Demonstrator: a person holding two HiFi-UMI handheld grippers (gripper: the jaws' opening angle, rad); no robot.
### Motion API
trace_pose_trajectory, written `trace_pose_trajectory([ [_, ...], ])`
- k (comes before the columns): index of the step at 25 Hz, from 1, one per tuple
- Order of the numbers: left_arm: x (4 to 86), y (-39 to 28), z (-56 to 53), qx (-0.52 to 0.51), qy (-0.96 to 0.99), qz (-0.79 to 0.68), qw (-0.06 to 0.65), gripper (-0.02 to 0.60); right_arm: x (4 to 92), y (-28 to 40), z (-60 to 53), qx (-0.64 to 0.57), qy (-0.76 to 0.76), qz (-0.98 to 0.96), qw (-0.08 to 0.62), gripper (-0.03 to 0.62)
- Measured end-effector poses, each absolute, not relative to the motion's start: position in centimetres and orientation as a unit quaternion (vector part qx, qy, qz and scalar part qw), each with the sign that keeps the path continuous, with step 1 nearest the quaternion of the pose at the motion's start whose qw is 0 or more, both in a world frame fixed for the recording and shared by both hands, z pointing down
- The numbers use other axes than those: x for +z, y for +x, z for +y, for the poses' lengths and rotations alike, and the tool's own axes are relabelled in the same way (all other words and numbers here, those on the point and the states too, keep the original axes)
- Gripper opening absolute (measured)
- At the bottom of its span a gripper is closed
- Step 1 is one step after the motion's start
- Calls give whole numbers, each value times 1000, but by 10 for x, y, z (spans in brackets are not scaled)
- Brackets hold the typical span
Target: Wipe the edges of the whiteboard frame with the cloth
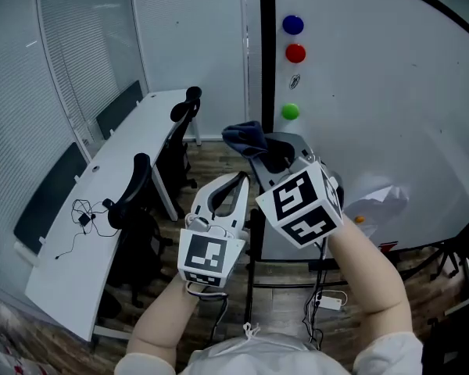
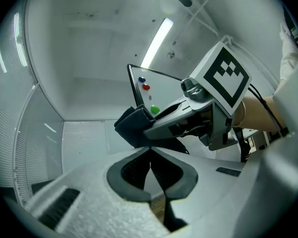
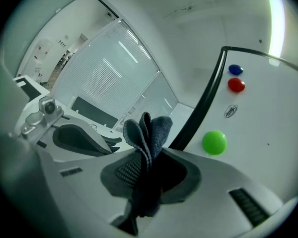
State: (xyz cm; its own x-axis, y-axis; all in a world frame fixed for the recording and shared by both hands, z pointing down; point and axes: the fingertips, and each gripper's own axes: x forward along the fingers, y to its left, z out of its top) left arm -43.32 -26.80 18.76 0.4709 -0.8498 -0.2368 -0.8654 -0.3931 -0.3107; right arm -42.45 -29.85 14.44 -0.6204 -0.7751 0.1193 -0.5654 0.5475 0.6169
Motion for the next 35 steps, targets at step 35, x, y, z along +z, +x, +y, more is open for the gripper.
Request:
trace_pose_trajectory([
  [35,36,-427,-253,71,-819,480,305,18,-52,-422,-304,-319,470,-814,121,74],
])
